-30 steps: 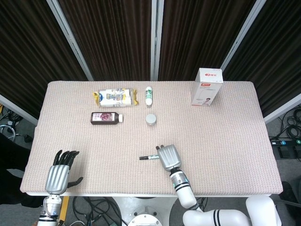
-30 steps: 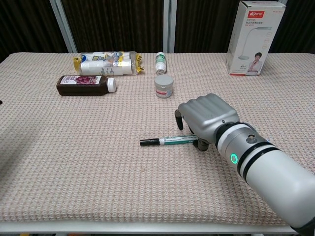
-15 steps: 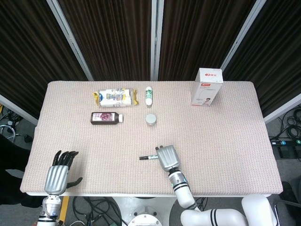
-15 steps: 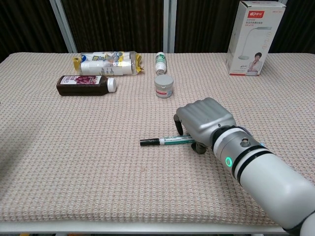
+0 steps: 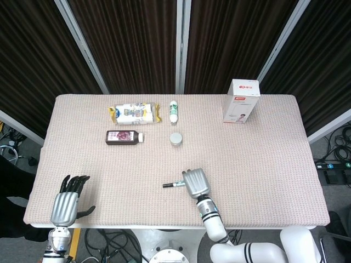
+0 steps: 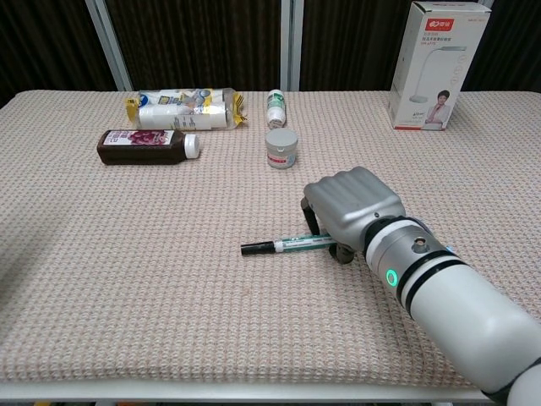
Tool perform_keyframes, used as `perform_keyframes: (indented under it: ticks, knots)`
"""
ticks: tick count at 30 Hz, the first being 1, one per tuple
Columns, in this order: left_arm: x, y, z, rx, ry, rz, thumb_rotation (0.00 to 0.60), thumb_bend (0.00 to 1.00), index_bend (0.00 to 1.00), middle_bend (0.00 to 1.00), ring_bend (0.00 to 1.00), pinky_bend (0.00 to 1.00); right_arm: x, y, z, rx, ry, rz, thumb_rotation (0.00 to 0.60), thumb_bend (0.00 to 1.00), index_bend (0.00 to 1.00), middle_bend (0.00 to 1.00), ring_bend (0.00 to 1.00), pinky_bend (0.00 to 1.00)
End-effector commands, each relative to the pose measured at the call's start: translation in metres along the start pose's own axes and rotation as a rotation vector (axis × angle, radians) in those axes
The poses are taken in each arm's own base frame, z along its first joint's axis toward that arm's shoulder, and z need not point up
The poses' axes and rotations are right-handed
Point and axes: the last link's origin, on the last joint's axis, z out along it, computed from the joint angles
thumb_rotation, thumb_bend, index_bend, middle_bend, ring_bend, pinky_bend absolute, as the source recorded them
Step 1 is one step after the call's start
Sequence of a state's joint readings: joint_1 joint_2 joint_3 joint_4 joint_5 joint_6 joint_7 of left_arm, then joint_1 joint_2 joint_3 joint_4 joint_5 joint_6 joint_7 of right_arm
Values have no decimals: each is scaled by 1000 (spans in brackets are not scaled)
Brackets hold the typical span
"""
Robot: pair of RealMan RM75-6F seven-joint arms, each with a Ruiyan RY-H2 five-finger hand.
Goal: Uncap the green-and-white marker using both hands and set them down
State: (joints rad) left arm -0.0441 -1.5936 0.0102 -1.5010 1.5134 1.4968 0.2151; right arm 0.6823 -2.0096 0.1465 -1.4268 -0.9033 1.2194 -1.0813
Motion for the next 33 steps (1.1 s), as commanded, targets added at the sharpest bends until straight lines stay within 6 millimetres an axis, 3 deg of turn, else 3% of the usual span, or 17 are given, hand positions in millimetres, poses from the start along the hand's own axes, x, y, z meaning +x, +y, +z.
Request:
perform_keyframes:
  ticks: [1, 11, 18, 27, 33]
  knots:
    - [0, 0, 0, 1, 0, 0, 600, 0, 163, 152, 117, 56, 0, 0, 0, -3, 4, 1, 600, 258, 550, 567, 723, 870]
    - [2, -1, 2, 8, 7, -18, 600, 0, 163, 153, 117, 56, 6, 6, -2, -18, 57, 23, 600, 288, 621, 647, 727, 870]
    - [13, 4, 13, -9, 34, -31, 600, 0, 174, 153, 117, 56, 23, 21, 1, -54, 113, 41, 600, 292, 646, 661, 727, 870]
    - [29, 28, 48, -77, 56, 16, 600, 56, 186, 161, 117, 82, 68, 47, 12, -113, 211, 51, 600, 292, 655, 666, 726, 870]
    - [35, 50, 86, -127, 30, 78, 600, 60, 186, 162, 117, 127, 89, 52, 21, -127, 234, 35, 600, 292, 657, 667, 726, 870]
